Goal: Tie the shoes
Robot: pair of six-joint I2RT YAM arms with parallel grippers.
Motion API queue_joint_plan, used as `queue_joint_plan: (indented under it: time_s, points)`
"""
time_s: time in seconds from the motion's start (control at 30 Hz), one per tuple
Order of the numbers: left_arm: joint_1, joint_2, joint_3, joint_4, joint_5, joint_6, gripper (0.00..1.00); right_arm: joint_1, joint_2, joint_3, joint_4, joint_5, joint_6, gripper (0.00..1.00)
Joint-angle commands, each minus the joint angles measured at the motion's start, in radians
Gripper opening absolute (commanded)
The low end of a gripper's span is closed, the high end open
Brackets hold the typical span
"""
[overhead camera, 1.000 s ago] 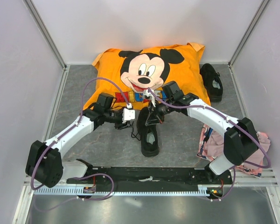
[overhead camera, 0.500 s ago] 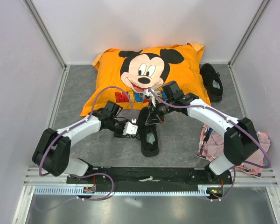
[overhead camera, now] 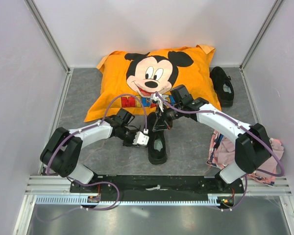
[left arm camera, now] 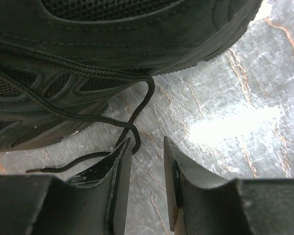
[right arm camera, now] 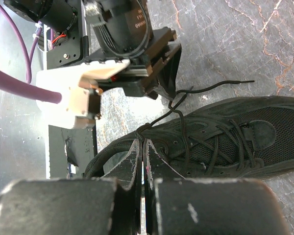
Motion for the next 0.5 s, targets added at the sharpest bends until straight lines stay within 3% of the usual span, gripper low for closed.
queue_joint_plan:
  time_s: [0.0, 0.3, 0.47]
  points:
    - [-0.01, 0.037, 0.025, 0.047, -0.021, 0.022, 0.36, 0.002, -0.01, -0.006, 0.024, -0.005, 0.001, 0.0]
    - [-0.041, 0.072, 0.033, 0.044, -0.048, 0.05, 0.26, -0.001, -0.005, -0.015, 0.024, -0.002, -0.006, 0.0]
    - [-0.055, 0.106, 0.054, 0.047, -0.077, 0.031, 0.27, -0.006, -0.001, -0.013, 0.024, -0.004, -0.002, 0.0]
